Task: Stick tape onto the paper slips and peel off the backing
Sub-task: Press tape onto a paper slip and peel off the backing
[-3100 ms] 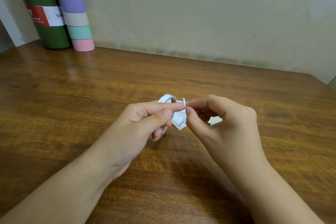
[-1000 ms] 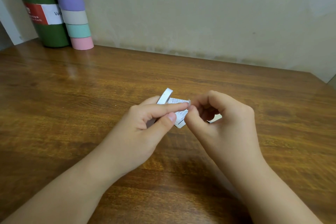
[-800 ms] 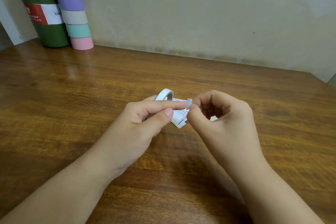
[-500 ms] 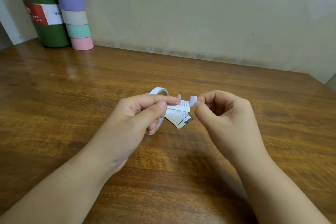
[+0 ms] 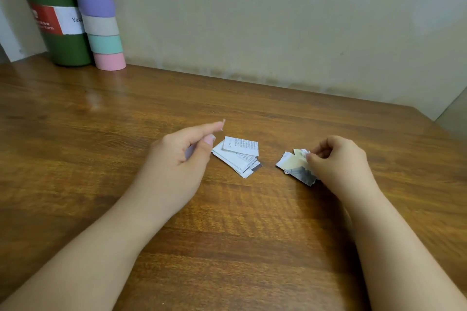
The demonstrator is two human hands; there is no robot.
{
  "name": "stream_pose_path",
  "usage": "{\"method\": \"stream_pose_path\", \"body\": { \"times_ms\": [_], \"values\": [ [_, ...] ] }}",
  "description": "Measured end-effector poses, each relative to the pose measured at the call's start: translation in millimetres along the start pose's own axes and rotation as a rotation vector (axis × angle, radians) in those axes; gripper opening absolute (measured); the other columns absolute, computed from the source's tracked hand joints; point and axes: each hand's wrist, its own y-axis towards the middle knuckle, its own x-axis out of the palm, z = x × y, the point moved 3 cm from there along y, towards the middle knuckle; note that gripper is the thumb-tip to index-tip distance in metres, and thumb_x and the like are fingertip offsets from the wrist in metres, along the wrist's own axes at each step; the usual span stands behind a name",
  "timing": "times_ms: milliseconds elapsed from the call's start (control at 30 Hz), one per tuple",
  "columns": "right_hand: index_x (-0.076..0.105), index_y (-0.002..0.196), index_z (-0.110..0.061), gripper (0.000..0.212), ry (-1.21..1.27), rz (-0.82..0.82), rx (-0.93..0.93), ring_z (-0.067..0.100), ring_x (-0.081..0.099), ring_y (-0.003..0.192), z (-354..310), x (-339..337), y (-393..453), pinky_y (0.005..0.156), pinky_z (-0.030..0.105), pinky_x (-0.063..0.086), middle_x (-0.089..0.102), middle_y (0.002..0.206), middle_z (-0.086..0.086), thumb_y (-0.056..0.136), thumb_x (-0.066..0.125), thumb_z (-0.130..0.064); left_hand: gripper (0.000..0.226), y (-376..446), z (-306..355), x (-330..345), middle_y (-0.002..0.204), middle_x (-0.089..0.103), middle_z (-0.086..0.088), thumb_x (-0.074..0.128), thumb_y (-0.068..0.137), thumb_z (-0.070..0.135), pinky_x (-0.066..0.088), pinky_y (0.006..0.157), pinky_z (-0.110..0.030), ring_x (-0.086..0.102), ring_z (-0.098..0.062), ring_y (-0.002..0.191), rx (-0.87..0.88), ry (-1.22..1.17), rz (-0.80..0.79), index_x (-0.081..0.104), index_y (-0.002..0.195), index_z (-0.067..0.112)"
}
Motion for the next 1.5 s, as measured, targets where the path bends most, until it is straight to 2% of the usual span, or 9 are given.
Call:
{"method": "stream_pose_path", "body": {
  "times_ms": [133,333,567,700,1033,1167,1233,1367,1500],
  "values": [
    [0.065,0.086,-0.021,0.022,0.034,0.026,-0.022,0.006,0.051,0.061,-3.2,-1.8,-2.6,0.045,0.022,0.033,0.058,0.075,-0.006,0.088,0.047,-0.010,0.035,1.9,-3.3,-2.8,0.085,0.047,0.009,0.047,0.095,0.014,0.035,0.069,-0.002,0.049,0.000,0.080,0.086,0.169,0.111,0.061,0.121,0.032],
    [0.064,0.081,-0.019,0.019,-0.027,0.062,-0.097,0.005,0.045,0.067,-7.3,-1.3,-3.3,0.052,0.020,0.032,0.056,0.082,-0.004,0.093,0.054,-0.031,0.048,7.2,-7.5,-7.1,0.107,0.047,0.014,0.044,0.093,0.000,0.036,0.061,-0.009,0.049,0.001,0.069,0.106,0.193,0.123,0.061,0.120,0.037],
    [0.062,0.114,-0.019,0.024,0.048,-0.065,-0.348,0.011,0.058,0.099,-37.8,21.7,-23.4,0.082,0.020,0.043,0.061,0.109,-0.006,0.091,0.057,-0.018,0.062,12.8,-21.8,-0.6,0.087,0.068,0.018,0.033,0.086,-0.009,0.037,0.049,-0.019,0.044,-0.008,0.048,-0.156,-0.095,-0.056,0.069,0.099,0.040],
    [0.052,0.130,-0.022,0.037,-0.168,-0.226,-0.419,0.016,0.048,0.118,-68.2,44.6,-24.6,0.082,0.020,0.031,0.055,0.124,-0.005,0.093,0.052,-0.029,0.045,14.8,-22.6,-5.7,0.077,0.067,0.013,0.043,0.085,-0.004,0.034,0.052,-0.023,0.041,-0.007,0.051,-0.282,-0.238,0.025,0.072,0.086,0.030],
    [0.065,0.098,-0.019,0.023,-0.385,-0.171,-0.541,0.023,0.060,0.081,-90.6,62.9,-2.0,0.064,0.031,0.045,0.068,0.089,0.001,0.094,0.042,-0.021,0.023,15.3,-21.2,-14.0,0.084,0.067,0.011,0.057,0.088,0.012,0.043,0.098,-0.051,0.050,-0.013,0.107,-0.388,-0.307,0.057,0.073,0.079,0.027],
    [0.064,0.085,-0.014,0.017,-0.334,0.055,-0.696,0.026,0.060,0.071,-88.1,34.1,-23.6,0.056,0.033,0.044,0.066,0.075,0.000,0.093,0.051,-0.020,0.024,16.2,-21.2,-14.3,0.082,0.068,0.012,0.056,0.088,0.010,0.048,0.087,-0.042,0.059,-0.020,0.085,-0.371,-0.313,0.069,0.073,0.079,0.025],
    [0.063,0.072,-0.013,0.018,-0.294,0.146,-0.850,0.024,0.058,0.059,-84.3,21.1,-48.9,0.048,0.031,0.043,0.062,0.063,-0.001,0.087,0.055,-0.019,0.025,16.4,-21.0,-13.7,0.075,0.065,0.015,0.056,0.088,0.010,0.042,0.071,-0.029,0.050,-0.006,0.066,-0.357,-0.320,0.063,0.073,0.079,0.025],
    [0.064,0.072,-0.016,0.036,-0.354,-0.124,-0.980,0.017,0.060,0.065,-59.7,29.5,-80.9,0.056,0.029,0.047,0.064,0.071,-0.005,0.092,0.039,-0.033,0.028,15.9,-20.4,-10.6,0.084,0.066,0.014,0.054,0.087,0.008,0.036,0.066,-0.026,0.047,-0.002,0.065,-0.338,-0.292,0.018,0.073,0.079,0.027],
    [0.071,0.092,-0.022,0.029,-0.228,-0.324,-0.834,0.006,0.060,0.095,-52.3,31.2,-80.0,0.081,0.022,0.050,0.067,0.100,-0.013,0.093,0.049,-0.042,0.033,13.3,-18.8,-8.0,0.074,0.064,0.018,0.053,0.083,0.003,0.036,0.064,-0.028,0.045,-0.010,0.062,-0.323,-0.260,-0.030,0.074,0.078,0.027]
  ]
}}
